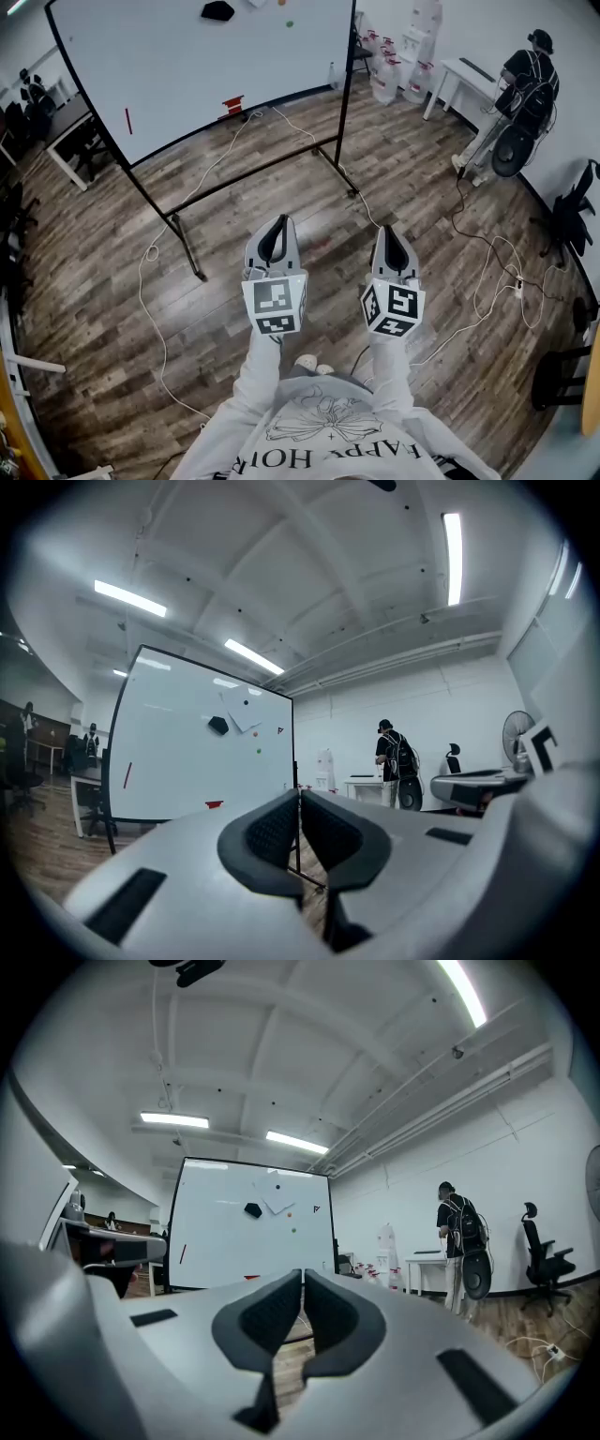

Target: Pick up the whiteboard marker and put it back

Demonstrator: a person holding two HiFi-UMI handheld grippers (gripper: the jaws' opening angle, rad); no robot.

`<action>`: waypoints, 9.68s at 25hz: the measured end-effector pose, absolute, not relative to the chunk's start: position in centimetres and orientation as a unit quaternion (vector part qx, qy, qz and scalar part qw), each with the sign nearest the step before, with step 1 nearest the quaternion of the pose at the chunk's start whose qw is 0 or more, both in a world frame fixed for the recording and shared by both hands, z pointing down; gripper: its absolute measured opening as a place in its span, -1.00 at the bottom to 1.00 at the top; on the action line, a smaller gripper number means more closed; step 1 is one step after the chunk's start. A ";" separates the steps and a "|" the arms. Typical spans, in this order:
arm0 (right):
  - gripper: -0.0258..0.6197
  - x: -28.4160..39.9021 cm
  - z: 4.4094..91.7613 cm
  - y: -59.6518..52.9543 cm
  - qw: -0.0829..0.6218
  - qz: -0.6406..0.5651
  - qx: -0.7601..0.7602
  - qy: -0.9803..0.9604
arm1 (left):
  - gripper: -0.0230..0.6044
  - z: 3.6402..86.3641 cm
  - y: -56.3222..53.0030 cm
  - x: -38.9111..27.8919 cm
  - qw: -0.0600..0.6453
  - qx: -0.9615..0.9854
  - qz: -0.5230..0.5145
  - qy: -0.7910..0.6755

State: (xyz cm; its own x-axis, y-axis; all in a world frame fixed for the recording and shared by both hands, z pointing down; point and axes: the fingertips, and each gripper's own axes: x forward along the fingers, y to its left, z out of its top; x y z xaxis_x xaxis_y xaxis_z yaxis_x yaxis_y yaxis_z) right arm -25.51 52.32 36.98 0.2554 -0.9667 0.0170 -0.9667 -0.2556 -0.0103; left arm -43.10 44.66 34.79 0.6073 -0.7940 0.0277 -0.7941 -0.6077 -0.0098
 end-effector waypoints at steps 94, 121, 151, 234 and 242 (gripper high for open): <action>-0.89 25.9 42.1 -22.0 -0.002 0.056 0.741 -0.669 | -0.40 43.6 -29.4 9.2 0.117 0.868 0.060 -0.479; -0.89 32.8 46.5 -39.0 0.037 0.108 0.636 -0.763 | -0.40 54.1 -44.4 15.2 0.233 0.779 0.144 -0.563; -0.89 30.7 45.1 -40.4 0.025 0.096 0.603 -0.792 | -0.73 48.6 -43.5 13.9 0.196 0.784 0.087 -0.583; -0.89 23.1 46.7 -37.3 0.071 0.100 0.630 -0.767 | -0.58 64.5 -41.8 1.9 -0.157 0.636 0.605 -0.452; -0.89 21.5 45.5 -37.1 0.061 0.088 0.613 -0.783 | -0.81 58.0 -41.1 1.4 -0.184 0.634 0.552 -0.509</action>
State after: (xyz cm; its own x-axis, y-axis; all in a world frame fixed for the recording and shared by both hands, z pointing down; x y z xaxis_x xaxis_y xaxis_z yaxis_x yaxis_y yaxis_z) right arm 21.47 -37.09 45.48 -0.2403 -0.9492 0.2033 -0.9706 0.2320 -0.0640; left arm 1.39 -41.07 57.96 -0.1274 -0.8488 0.5131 -0.4426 -0.4143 -0.7953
